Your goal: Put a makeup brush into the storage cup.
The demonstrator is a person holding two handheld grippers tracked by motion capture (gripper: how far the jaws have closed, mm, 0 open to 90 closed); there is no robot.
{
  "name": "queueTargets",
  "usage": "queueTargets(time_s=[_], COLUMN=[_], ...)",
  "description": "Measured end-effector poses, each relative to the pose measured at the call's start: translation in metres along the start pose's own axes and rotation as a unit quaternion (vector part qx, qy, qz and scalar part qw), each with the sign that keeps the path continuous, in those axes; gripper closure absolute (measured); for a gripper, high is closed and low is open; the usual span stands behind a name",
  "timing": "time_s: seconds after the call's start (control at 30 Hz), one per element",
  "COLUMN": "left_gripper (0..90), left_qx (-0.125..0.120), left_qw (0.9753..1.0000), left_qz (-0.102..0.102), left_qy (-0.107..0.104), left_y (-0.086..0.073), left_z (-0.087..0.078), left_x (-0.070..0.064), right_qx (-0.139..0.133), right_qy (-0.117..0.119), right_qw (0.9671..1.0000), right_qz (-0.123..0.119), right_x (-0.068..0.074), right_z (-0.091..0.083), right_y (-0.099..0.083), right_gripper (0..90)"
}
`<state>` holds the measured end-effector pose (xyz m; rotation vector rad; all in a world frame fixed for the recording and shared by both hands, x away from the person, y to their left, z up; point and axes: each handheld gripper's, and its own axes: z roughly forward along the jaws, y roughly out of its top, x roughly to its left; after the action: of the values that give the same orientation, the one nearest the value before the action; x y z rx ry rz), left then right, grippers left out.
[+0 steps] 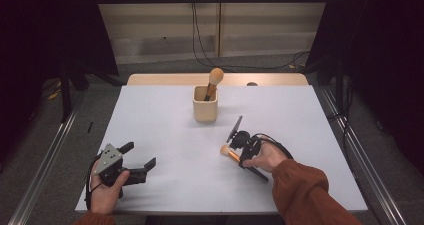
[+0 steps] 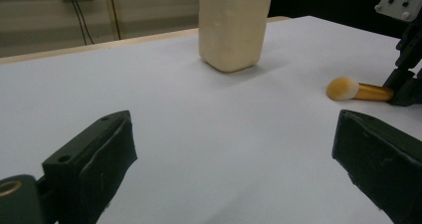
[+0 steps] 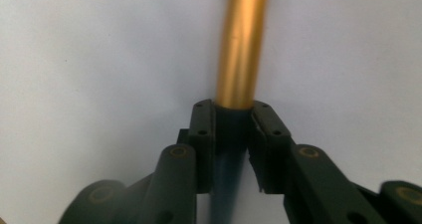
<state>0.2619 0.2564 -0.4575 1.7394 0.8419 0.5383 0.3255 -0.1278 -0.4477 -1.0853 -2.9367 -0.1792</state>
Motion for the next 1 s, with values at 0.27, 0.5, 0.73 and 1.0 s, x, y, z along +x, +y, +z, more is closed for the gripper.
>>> queueTargets(time_s=[0.27,0.5,0.73,1.0], left_gripper=[2.9,2.8,2.7,2.6], left_qx=[0.003,-0.002,0.002,0.003], left_qw=[1.0,0.9999,0.9999,0.9999], left_qz=[0.002,0.005,0.005,0.005], left_qy=[-0.008,-0.015,-0.011,-0.01], left_y=[0.0,0.0,0.0,0.0], left_z=[0.001,0.001,0.001,0.001], left_x=[-0.001,-0.003,-0.001,-0.001], right_qx=[-0.013,-0.033,-0.071,-0.134], right_qy=[0.004,0.031,0.039,0.043], right_qw=[0.9999,0.9989,0.9963,0.9892], right_qz=[0.0,0.007,0.027,0.04], right_x=[-0.001,-0.007,-0.013,-0.019], right_z=[-0.001,-0.004,-0.014,-0.024], right_y=[-0.004,-0.011,-0.02,-0.029], right_gripper=[75.7,75.7,75.7,75.7])
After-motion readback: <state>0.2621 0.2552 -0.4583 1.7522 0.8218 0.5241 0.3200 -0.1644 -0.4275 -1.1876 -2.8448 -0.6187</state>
